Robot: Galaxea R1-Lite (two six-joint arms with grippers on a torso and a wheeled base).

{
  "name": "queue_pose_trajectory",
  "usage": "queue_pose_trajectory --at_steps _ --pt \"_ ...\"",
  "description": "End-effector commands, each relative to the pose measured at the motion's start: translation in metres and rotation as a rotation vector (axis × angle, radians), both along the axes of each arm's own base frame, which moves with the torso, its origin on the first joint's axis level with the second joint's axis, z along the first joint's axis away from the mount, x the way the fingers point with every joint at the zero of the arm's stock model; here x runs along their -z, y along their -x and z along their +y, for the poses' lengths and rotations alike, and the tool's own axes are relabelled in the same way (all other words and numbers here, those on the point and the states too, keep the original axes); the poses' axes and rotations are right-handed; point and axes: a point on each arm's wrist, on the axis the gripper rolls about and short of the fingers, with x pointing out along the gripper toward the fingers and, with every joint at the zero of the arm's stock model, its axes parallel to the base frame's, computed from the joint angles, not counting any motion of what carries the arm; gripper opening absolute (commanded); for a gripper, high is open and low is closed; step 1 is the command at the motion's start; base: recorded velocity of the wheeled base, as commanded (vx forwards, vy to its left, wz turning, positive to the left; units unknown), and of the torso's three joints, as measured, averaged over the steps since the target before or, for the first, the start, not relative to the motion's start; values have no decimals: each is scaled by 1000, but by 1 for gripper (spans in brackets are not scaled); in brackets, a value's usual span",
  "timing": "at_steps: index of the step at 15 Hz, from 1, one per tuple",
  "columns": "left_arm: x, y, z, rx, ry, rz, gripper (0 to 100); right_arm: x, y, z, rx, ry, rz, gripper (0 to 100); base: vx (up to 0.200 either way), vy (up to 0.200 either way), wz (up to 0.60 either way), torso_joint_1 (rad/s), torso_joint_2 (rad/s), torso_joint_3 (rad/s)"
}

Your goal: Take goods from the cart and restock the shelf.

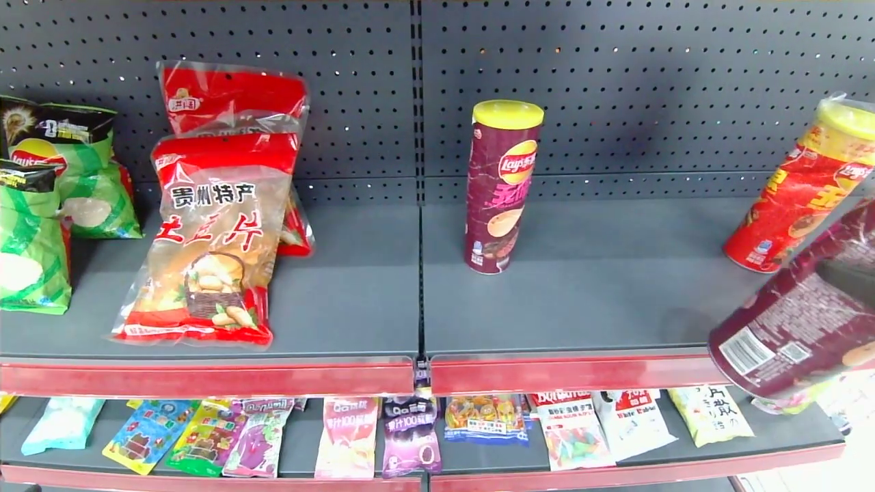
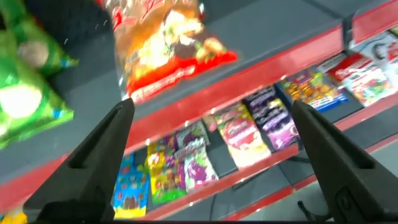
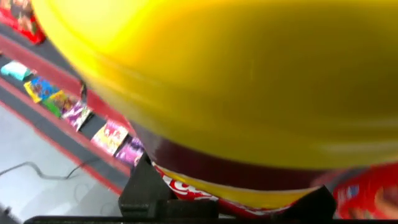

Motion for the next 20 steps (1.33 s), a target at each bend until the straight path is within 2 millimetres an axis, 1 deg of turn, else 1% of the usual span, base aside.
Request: queue_pose_trajectory --at_steps 1,2,3,4,5,6,7,8,9,10,11,12,13,14,15,16,17,18,20 --pt "-18 -31 -8 40 -30 34 100 -4 -39 12 0 19 58 0 0 0 0 0 0 0" --pt "-23 -43 -11 56 -34 37 100 -5 -47 15 0 22 68 0 0 0 0 0 0 0" --pt "-34 -66 -19 112 -26 37 100 -7 -56 18 0 25 77 0 0 0 0 0 0 0" --pt "-42 -87 -29 186 -21 42 100 -6 -63 20 0 32 92 0 0 0 0 0 0 0" --pt "-46 -99 -36 221 -20 46 100 -6 -66 21 0 33 96 0 0 0 0 0 0 0" --pt "-52 -118 -49 270 -13 54 100 -7 -70 22 -2 31 97 0 0 0 0 0 0 0" --pt "-64 -148 -68 307 10 64 100 -10 -76 25 -2 32 99 0 0 0 0 0 0 0" --pt "-75 -182 -90 335 41 81 100 -11 -80 26 -2 32 99 0 0 0 0 0 0 0" --pt "-80 -205 -111 385 74 108 100 -11 -83 26 0 33 103 0 0 0 0 0 0 0" --pt "-84 -224 -134 466 116 138 100 -13 -84 27 0 31 99 0 0 0 0 0 0 0" --pt "-86 -238 -151 513 125 143 100 -13 -85 27 2 30 102 0 0 0 0 0 0 0" --pt "-85 -243 -159 527 123 147 100 -12 -86 27 3 30 103 0 0 0 0 0 0 0" --pt "-79 -264 -181 550 116 161 100 -12 -86 27 4 29 104 0 0 0 0 0 0 0" --pt "-75 -278 -192 556 115 165 100 -12 -86 27 7 29 104 0 0 0 0 0 0 0" --pt "-74 -285 -202 570 115 163 100 -13 -85 27 7 29 102 0 0 0 0 0 0 0" --pt "-74 -298 -213 577 119 152 100 -13 -85 26 8 27 102 0 0 0 0 0 0 0" --pt "-71 -306 -219 579 120 149 100 -13 -86 26 10 27 102 0 0 0 0 0 0 0" --pt "-71 -309 -222 579 120 146 100 -13 -86 26 11 27 102 0 0 0 0 0 0 0" --pt "-71 -309 -229 593 121 142 100 -13 -86 26 11 27 103 0 0 0 0 0 0 0"
